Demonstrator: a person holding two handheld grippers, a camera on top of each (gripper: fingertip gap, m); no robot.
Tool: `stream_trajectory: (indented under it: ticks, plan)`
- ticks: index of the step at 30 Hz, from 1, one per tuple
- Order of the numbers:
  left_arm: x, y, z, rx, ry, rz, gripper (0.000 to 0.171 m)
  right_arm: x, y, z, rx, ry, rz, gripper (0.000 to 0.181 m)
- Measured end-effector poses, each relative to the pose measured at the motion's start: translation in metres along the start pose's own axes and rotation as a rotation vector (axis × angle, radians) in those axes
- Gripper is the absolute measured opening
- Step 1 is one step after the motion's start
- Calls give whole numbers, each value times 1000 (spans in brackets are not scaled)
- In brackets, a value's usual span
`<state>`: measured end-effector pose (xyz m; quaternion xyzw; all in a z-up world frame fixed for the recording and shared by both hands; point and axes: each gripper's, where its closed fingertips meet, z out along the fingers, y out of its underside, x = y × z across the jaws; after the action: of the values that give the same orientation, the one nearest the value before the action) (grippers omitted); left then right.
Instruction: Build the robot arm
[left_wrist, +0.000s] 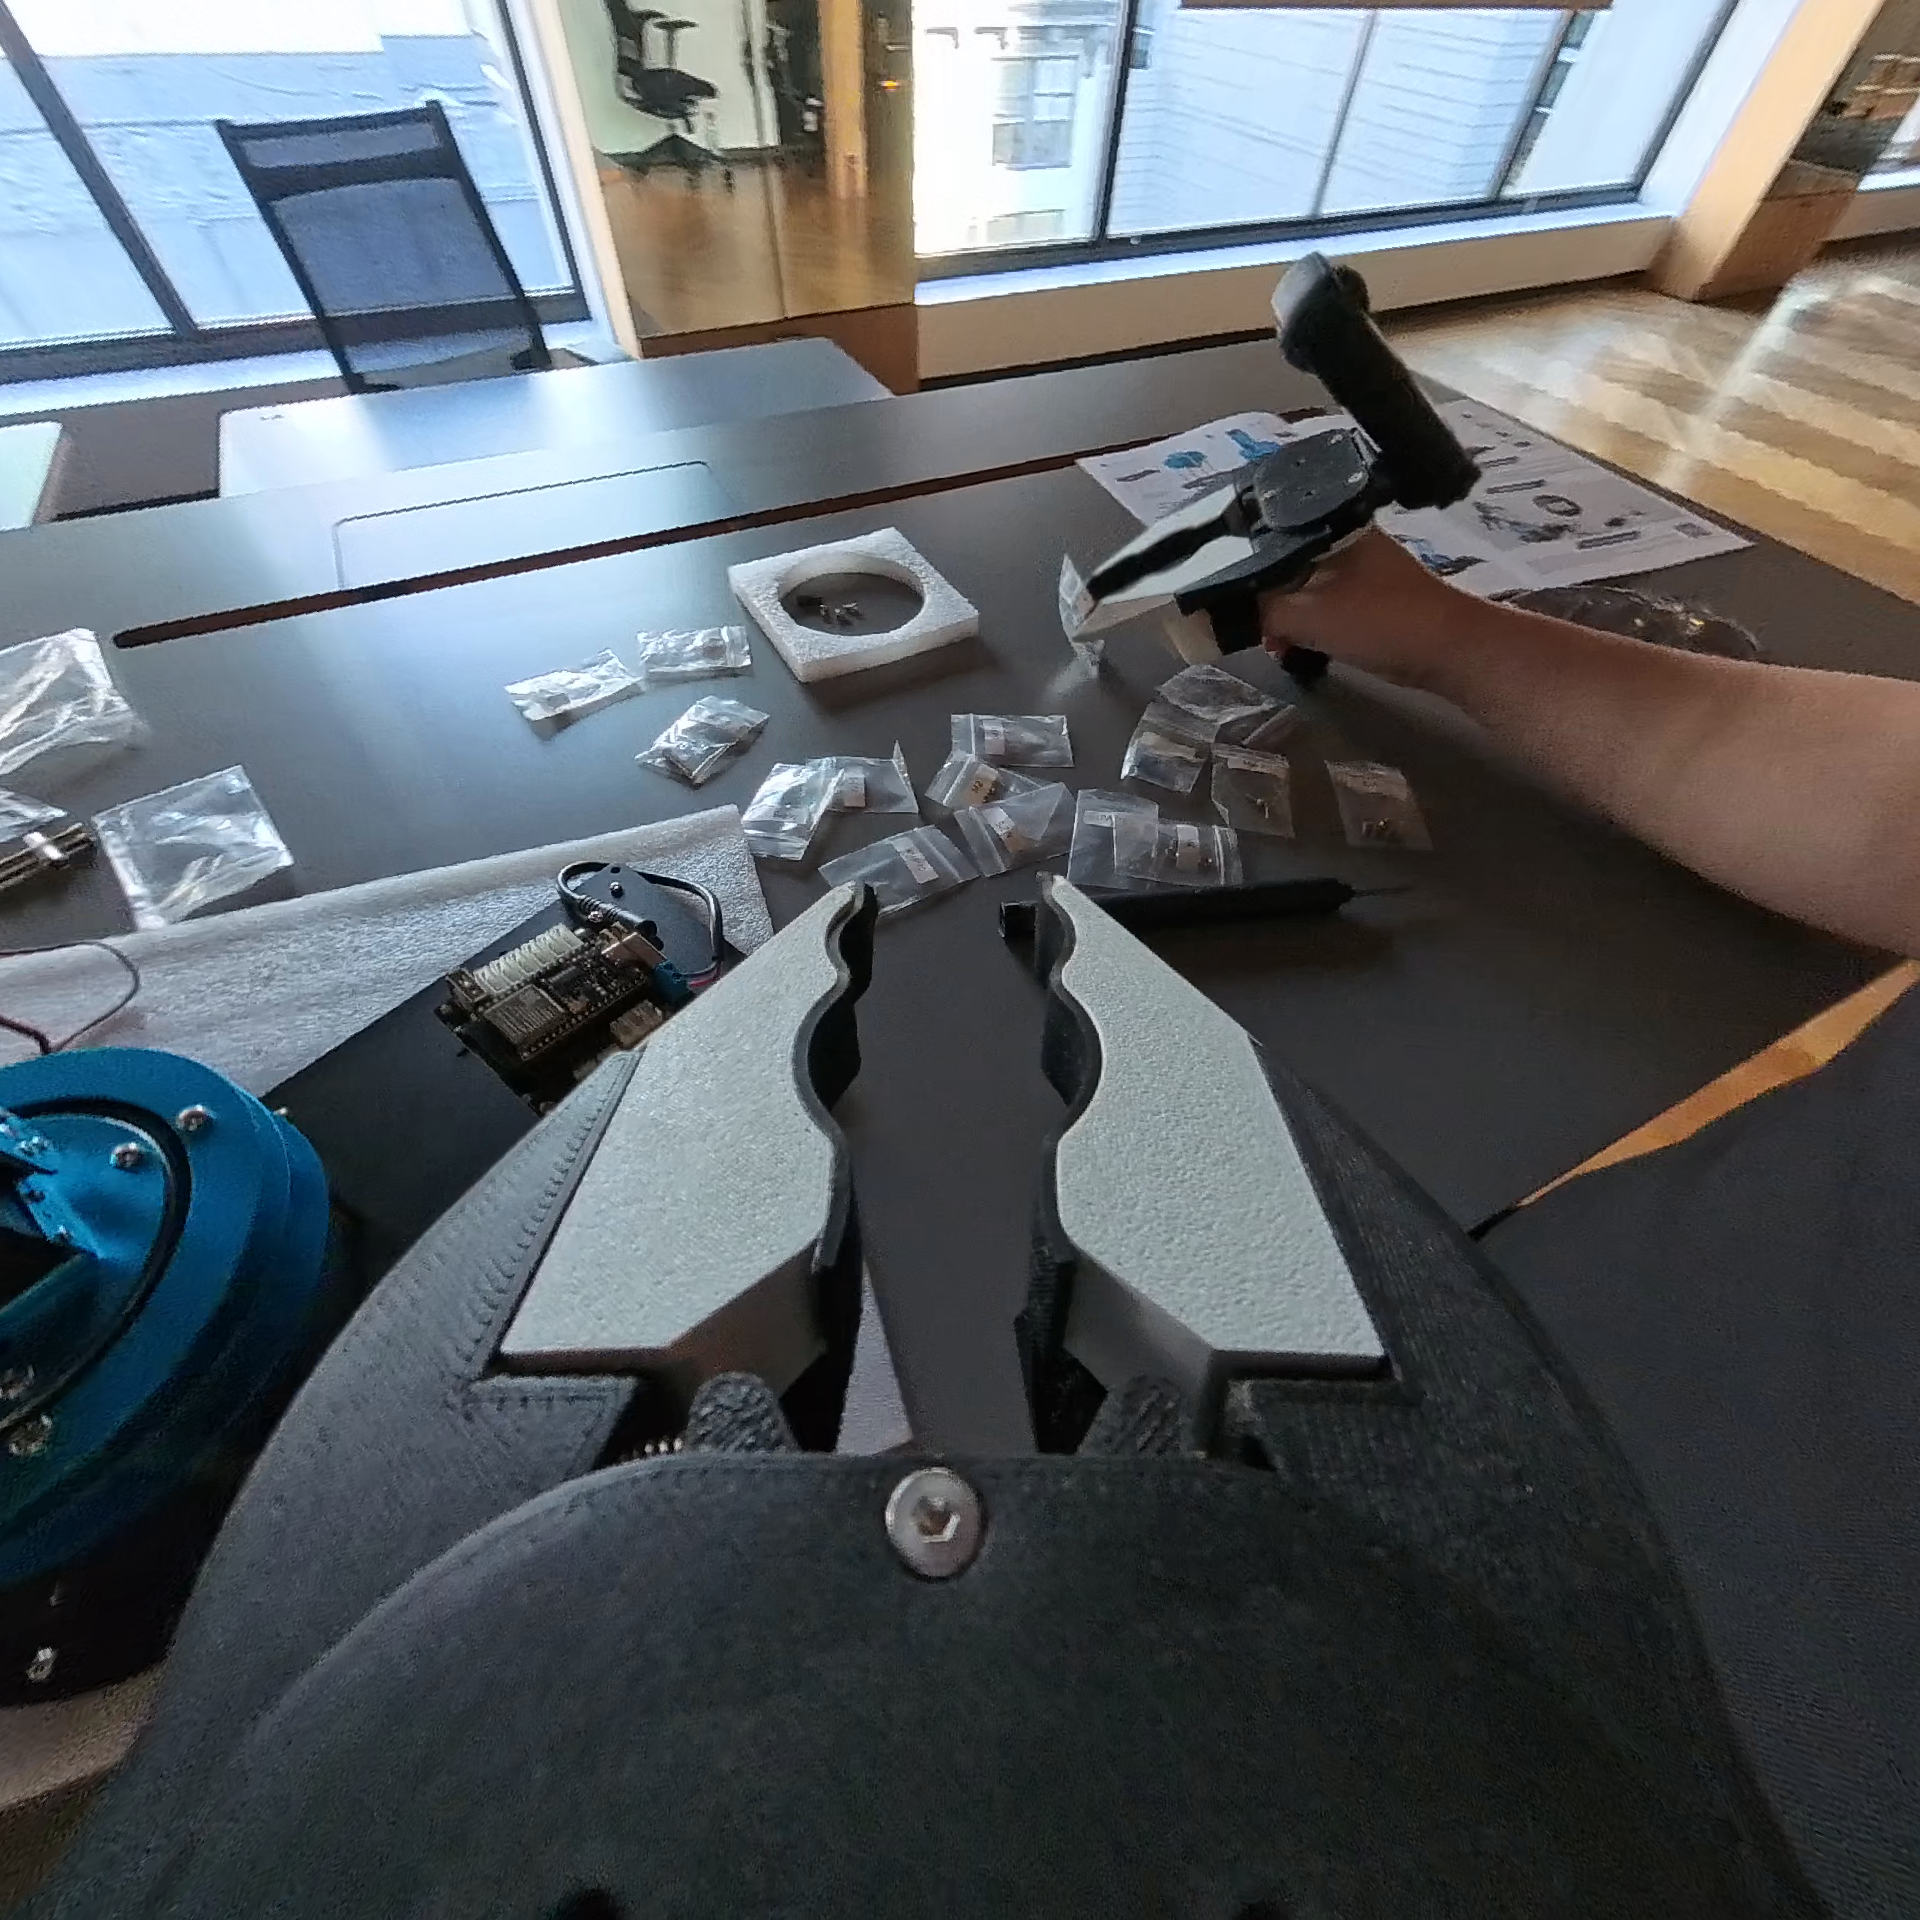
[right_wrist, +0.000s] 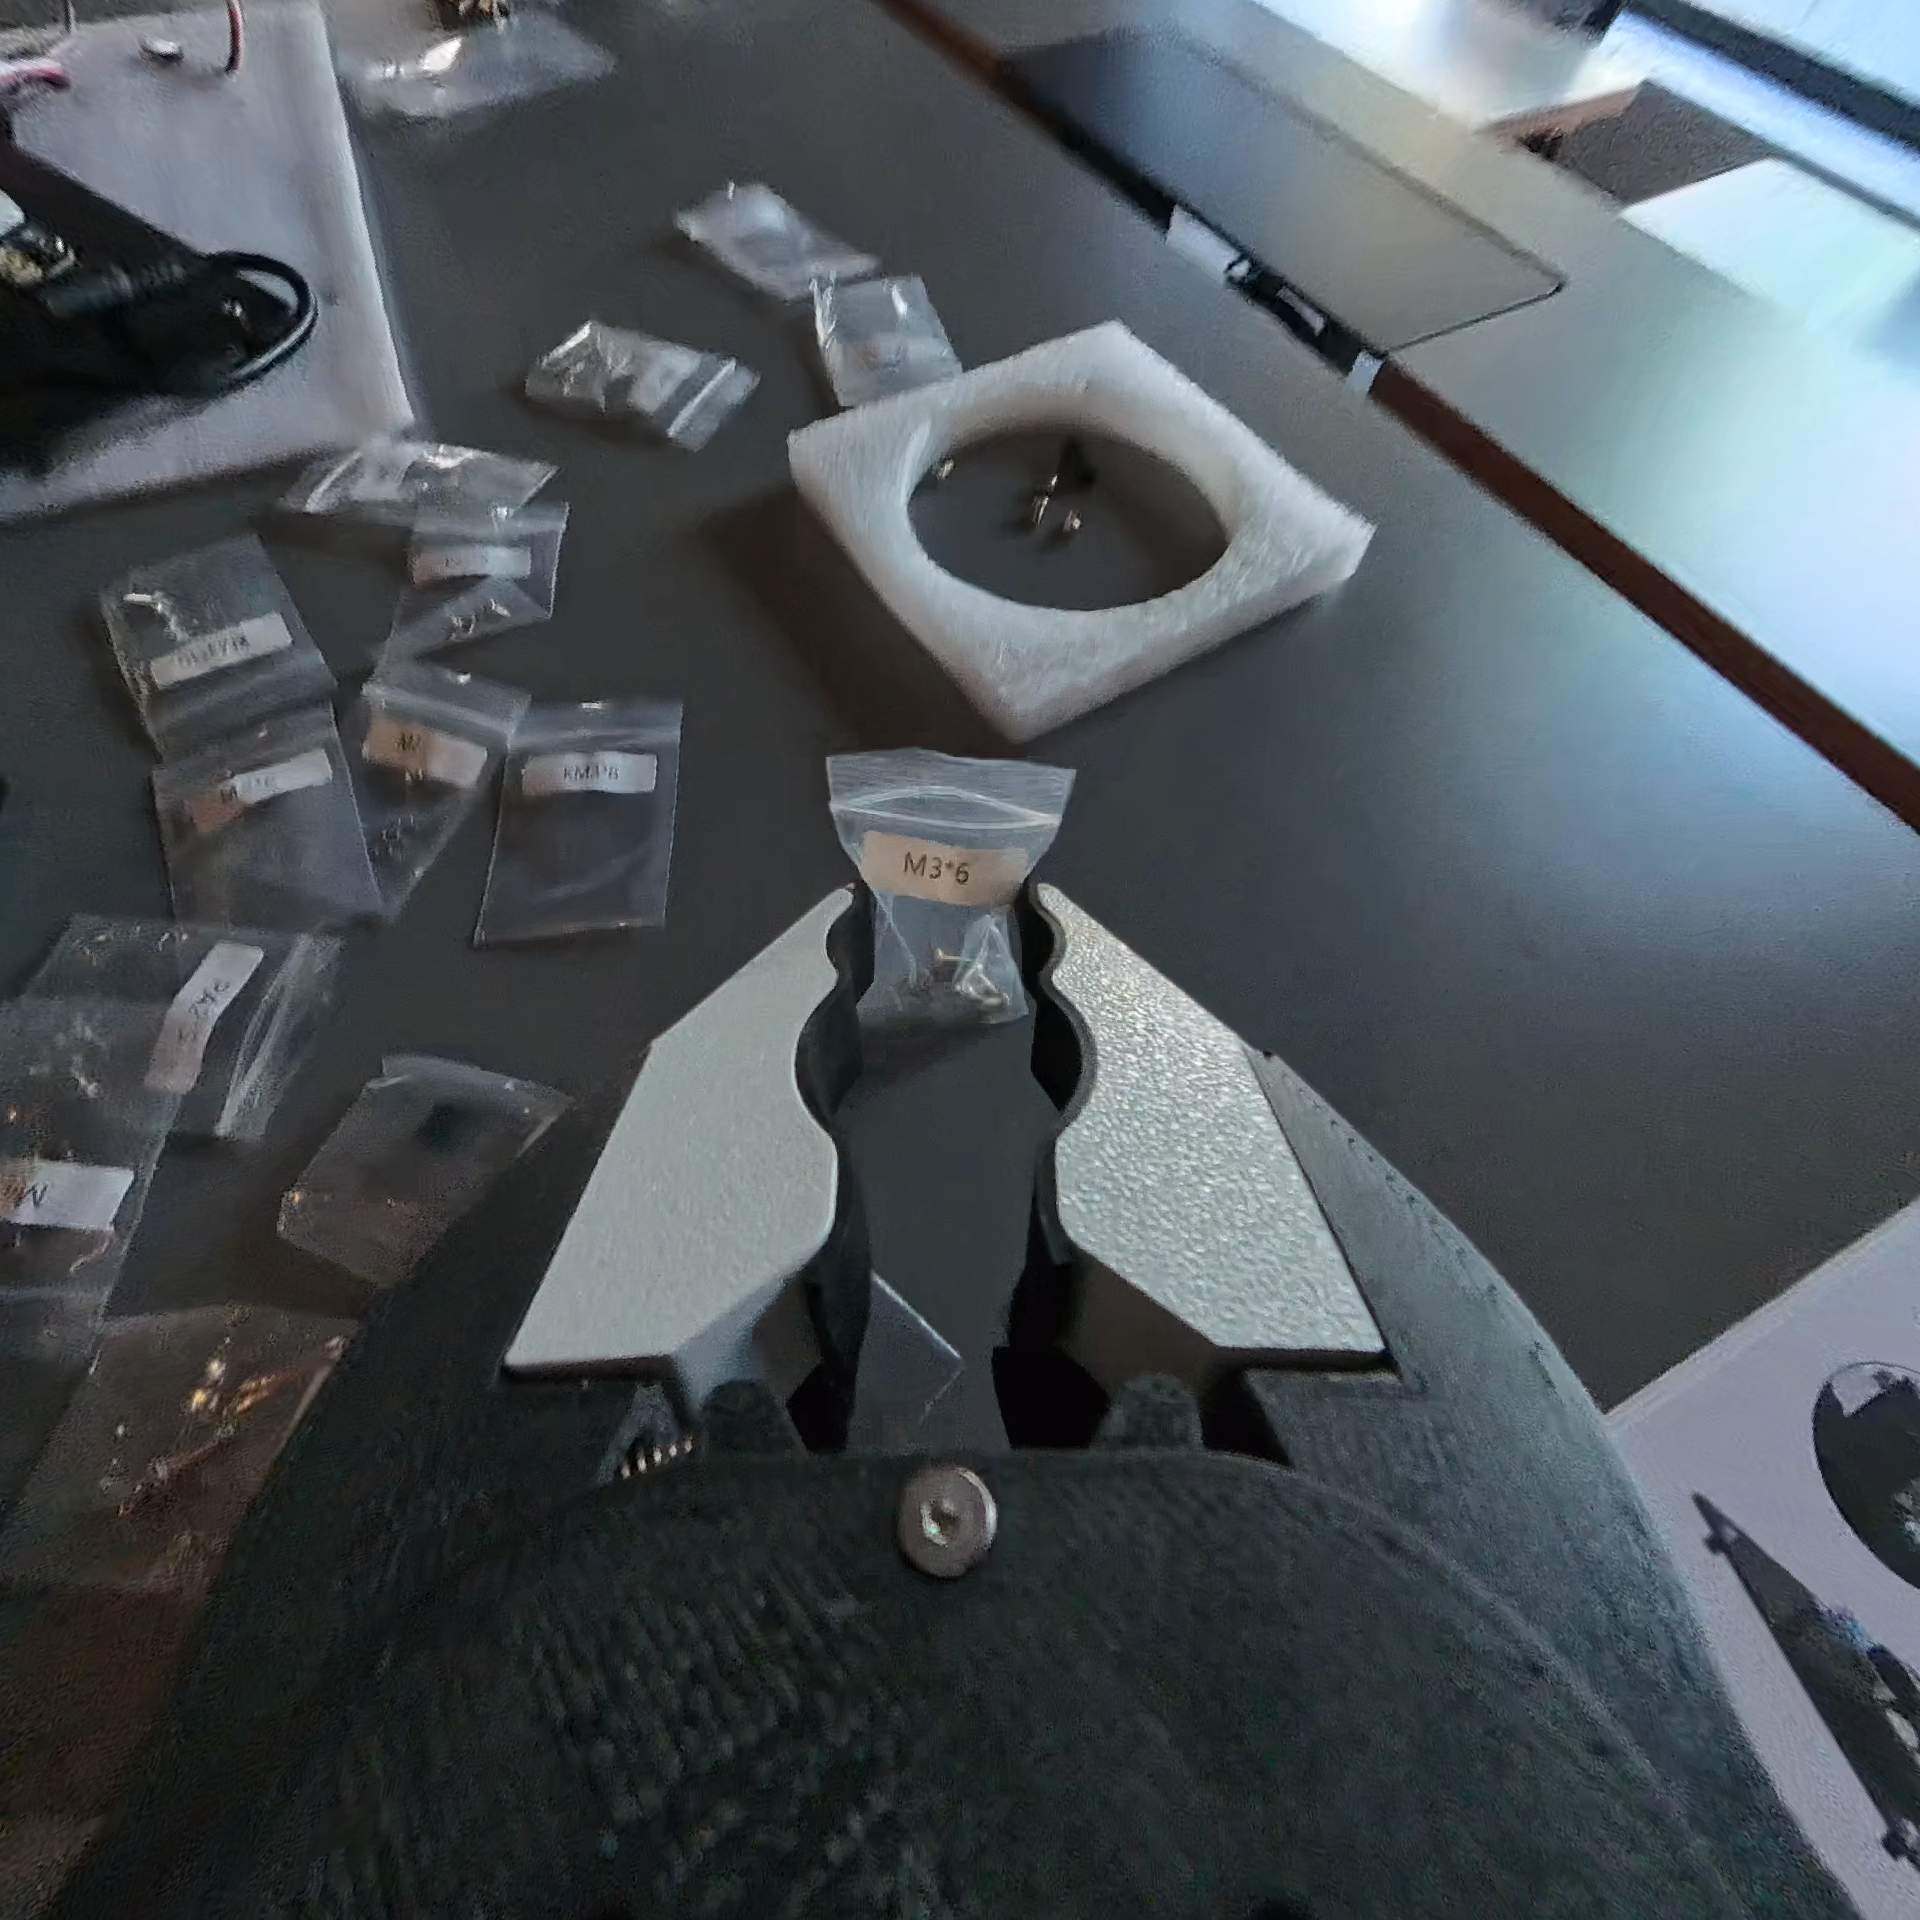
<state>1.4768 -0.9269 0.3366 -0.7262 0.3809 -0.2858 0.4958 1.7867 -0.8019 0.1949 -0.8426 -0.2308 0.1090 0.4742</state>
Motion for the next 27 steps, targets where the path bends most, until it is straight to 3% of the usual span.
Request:
stream_trajectory:
  ticks: [6, 9, 13, 19, 22, 27]
  plan:
    - [30, -2, 7, -11, -66, -67, 29, -1, 20, 8, -139, -76, -44, 27]
    - [43, -1, 9, -30, -113, -67, 30, -3, 20, 7, -139, -114, -57, 29]
    - [57, 1, 0, -25, -189, -94, 30, -8, 21, 2, -143, -161, -79, 48]
    - [56, 21, -26, -60, -323, -133, 30, -20, -4, -26, -53, -114, -167, 50]
    - [49, 34, -36, -85, -387, -125, 30, -53, -22, -36, 12, -193, -174, 48]
    - [32, 54, -35, -92, -382, -173, 29, -157, -61, -39, 168, -427, -219, 33]
